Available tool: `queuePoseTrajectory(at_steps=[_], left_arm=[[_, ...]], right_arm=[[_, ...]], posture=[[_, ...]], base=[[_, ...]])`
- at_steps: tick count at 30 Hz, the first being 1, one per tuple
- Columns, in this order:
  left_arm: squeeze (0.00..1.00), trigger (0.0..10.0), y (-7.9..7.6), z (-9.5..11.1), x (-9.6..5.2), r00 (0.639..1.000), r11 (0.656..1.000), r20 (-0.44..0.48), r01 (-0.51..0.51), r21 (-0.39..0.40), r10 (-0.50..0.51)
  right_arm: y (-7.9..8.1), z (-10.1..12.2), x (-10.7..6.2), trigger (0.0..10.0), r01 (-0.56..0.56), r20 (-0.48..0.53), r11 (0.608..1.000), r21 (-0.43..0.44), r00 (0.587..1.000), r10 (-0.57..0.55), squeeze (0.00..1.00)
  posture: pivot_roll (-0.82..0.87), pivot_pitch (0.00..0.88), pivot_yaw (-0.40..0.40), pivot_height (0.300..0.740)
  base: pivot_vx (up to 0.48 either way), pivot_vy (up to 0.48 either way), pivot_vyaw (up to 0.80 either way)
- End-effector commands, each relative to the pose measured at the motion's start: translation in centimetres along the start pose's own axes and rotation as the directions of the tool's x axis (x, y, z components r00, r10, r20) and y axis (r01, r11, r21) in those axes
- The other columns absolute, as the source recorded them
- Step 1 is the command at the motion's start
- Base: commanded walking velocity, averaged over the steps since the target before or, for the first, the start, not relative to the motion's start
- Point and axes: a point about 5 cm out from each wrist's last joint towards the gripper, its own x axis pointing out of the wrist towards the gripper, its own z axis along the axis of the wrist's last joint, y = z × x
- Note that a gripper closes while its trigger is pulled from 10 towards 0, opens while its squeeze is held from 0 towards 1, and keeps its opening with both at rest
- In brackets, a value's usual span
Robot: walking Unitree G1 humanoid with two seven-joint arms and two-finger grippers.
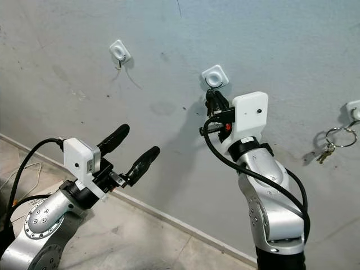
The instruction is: Hang keys on a hook
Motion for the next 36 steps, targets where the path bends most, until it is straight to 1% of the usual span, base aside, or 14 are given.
queuePoseTrajectory(at_steps=[1, 7, 11, 14, 15, 17, 20, 22, 24, 27, 36], left_arm=[[0.00, 10.0, 0.0, -0.1, -0.2, 1.000, 1.000, -0.009, -0.004, 0.005, 0.004], [0.00, 10.0, 0.0, -0.1, -0.2, 1.000, 1.000, -0.011, -0.006, 0.002, 0.006], [0.00, 10.0, 0.0, -0.1, -0.2, 1.000, 1.000, -0.011, -0.005, 0.004, 0.005], [0.00, 10.0, 0.1, -0.1, -0.1, 1.000, 1.000, -0.011, -0.005, 0.005, 0.005], [0.00, 10.0, 0.1, -0.1, -0.1, 1.000, 1.000, -0.011, -0.004, 0.005, 0.004], [0.00, 10.0, 0.0, -0.2, -0.1, 1.000, 1.000, -0.010, -0.004, 0.005, 0.004], [0.00, 10.0, 0.1, -0.2, -0.1, 1.000, 1.000, -0.011, -0.006, 0.004, 0.006], [0.00, 10.0, 0.1, -0.2, -0.2, 1.000, 1.000, -0.012, -0.011, 0.003, 0.011], [0.00, 10.0, 0.1, -0.2, -0.2, 1.000, 1.000, -0.012, -0.012, 0.002, 0.012], [0.00, 10.0, 0.1, -0.2, -0.2, 1.000, 1.000, -0.012, -0.013, 0.001, 0.013], [0.00, 10.0, 0.1, -0.2, -0.2, 1.000, 1.000, -0.013, -0.011, 0.005, 0.011]], right_arm=[[-1.0, 0.0, 0.0, 10.0, 0.060, -0.010, 0.998, 0.023, 0.998, -0.059, 0.00], [-1.7, -0.7, -0.6, 10.0, 0.096, -0.044, 0.993, 0.068, 0.995, -0.093, 0.00], [-2.1, -0.8, -0.7, 10.0, 0.103, -0.052, 0.991, 0.081, 0.994, -0.099, 0.00], [-2.1, -0.6, -0.7, 10.0, 0.088, -0.044, 0.994, 0.060, 0.995, -0.086, 0.00], [-1.9, -0.4, -0.7, 10.0, 0.054, -0.035, 0.997, 0.047, 0.998, -0.053, 0.00], [-1.7, -0.3, -0.7, 10.0, 0.035, -0.036, 0.998, 0.046, 0.999, -0.034, 0.00], [-2.0, -0.6, -0.9, 10.0, 0.046, -0.053, 0.997, 0.067, 0.998, -0.043, 0.00], [-2.4, -1.1, -1.4, 10.0, 0.069, -0.086, 0.991, 0.113, 0.994, -0.059, 0.00], [-2.5, -1.3, -1.5, 10.0, 0.075, -0.099, 0.989, 0.127, 0.993, -0.062, 0.00], [-2.4, -1.8, -1.7, 10.0, 0.081, -0.121, 0.983, 0.165, 0.991, -0.061, 0.00], [-1.7, -2.8, -2.1, 10.0, 0.063, -0.163, 0.978, 0.201, 0.986, -0.030, 0.00]], posture=[[-0.01, 0.053, 0.025, 0.740], [-0.01, 0.054, 0.024, 0.740], [-0.01, 0.054, 0.024, 0.740], [-0.01, 0.054, 0.024, 0.740], [-0.02, 0.051, 0.026, 0.740], [-0.02, 0.051, 0.026, 0.740], [-0.02, 0.050, 0.024, 0.740], [-0.02, 0.050, 0.024, 0.740], [-0.02, 0.050, 0.021, 0.740], [-0.02, 0.049, 0.020, 0.740], [-0.02, 0.049, 0.020, 0.740]], base=[[0.000, 0.000, 0.00], [0.000, 0.000, 0.00], [0.000, 0.000, 0.00], [0.000, 0.000, 0.00], [0.000, 0.000, 0.00], [0.000, 0.000, 0.00], [0.000, 0.000, 0.00], [0.000, 0.000, 0.00], [0.000, 0.000, 0.00], [0.000, 0.000, 0.00], [0.000, 0.000, 0.00]])
